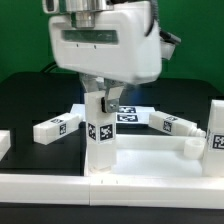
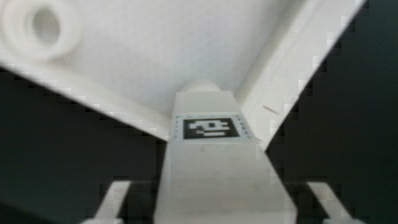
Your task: Assemble desk
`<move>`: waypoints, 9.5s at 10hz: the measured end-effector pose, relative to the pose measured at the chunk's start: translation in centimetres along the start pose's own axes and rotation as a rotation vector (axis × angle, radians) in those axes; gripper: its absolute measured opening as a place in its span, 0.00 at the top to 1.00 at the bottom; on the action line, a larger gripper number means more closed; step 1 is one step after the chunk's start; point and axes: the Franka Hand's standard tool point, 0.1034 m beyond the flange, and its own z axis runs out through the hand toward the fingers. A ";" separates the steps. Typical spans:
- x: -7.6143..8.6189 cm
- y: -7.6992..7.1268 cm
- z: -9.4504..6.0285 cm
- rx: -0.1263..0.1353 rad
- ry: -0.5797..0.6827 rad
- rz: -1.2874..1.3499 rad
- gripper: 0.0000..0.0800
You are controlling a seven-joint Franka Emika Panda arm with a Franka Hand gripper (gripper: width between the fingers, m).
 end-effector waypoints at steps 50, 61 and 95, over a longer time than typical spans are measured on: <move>-0.8 -0.3 0.8 -0.089 0.044 -0.893 0.64; -0.6 -0.3 1.1 0.024 0.009 0.512 0.64; -0.6 -0.4 0.6 0.036 -0.035 0.767 0.64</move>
Offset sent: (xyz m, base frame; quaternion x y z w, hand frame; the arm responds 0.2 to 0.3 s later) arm 0.0000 0.0000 0.0000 0.0000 0.0000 0.1938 0.9810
